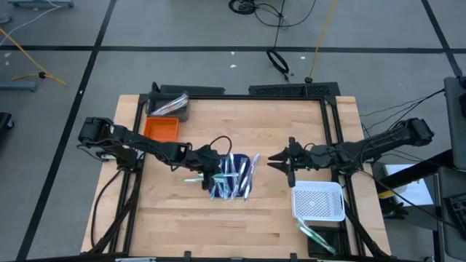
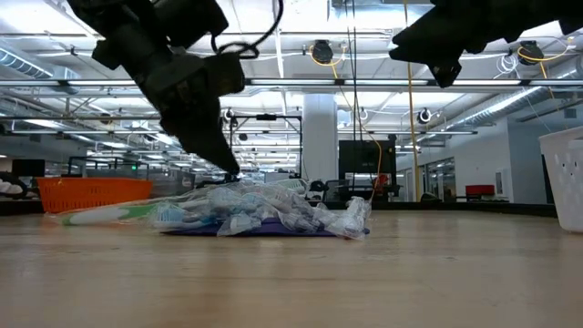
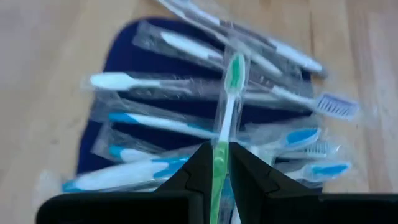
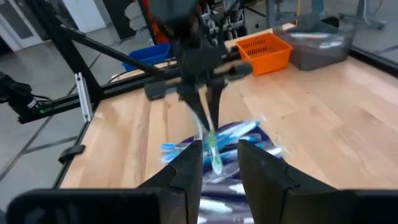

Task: Pick & Place Toothbrushes
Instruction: Put the green toothbrush into the black bin

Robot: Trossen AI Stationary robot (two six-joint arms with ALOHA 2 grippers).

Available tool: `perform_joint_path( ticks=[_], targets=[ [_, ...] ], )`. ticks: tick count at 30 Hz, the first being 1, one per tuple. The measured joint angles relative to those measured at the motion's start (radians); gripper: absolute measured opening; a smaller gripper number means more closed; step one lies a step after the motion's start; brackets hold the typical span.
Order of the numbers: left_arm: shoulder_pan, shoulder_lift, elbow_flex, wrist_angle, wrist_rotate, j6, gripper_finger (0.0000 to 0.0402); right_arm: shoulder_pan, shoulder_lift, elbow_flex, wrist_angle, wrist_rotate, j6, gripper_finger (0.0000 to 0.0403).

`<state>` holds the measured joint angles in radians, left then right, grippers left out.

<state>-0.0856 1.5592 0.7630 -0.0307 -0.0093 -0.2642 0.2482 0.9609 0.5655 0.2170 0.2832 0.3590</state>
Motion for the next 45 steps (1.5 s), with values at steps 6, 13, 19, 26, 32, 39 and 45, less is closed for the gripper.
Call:
perform_joint_path(
  ticks=[6,13,19,26,32,39,45],
  targets=[
    [0.000,0.048,0.000,0.038,0.013,0.000,0.0106,0.000,0.029,0.001,0.035,-0.001,-0.032,0.0093],
    [0.007,0.059,0.000,0.043,0.008,0.000,0.0152,0.000,0.053,0.001,0.057,-0.001,-0.047,0.0093],
    [0.005,0.059,0.000,0.040,0.008,-0.001,0.0141,0.000,0.052,0.001,0.065,0.000,-0.062,0.0093],
    [0.005,0.059,0.000,0.040,0.008,-0.001,0.0116,0.000,0.052,0.001,0.068,0.000,-0.062,0.0093],
    [-0.007,0.094,0.000,0.068,0.007,-0.002,0.0119,0.000,0.052,0.001,0.067,0.000,-0.062,0.0093],
    [-0.009,0.170,0.001,0.132,0.003,-0.036,0.0111,0.000,0.052,0.001,0.060,0.000,-0.062,0.0093],
    [-0.005,0.093,-0.002,0.131,0.003,-0.025,0.0020,0.000,0.052,0.001,0.060,0.000,-0.062,0.0093]
  ],
)
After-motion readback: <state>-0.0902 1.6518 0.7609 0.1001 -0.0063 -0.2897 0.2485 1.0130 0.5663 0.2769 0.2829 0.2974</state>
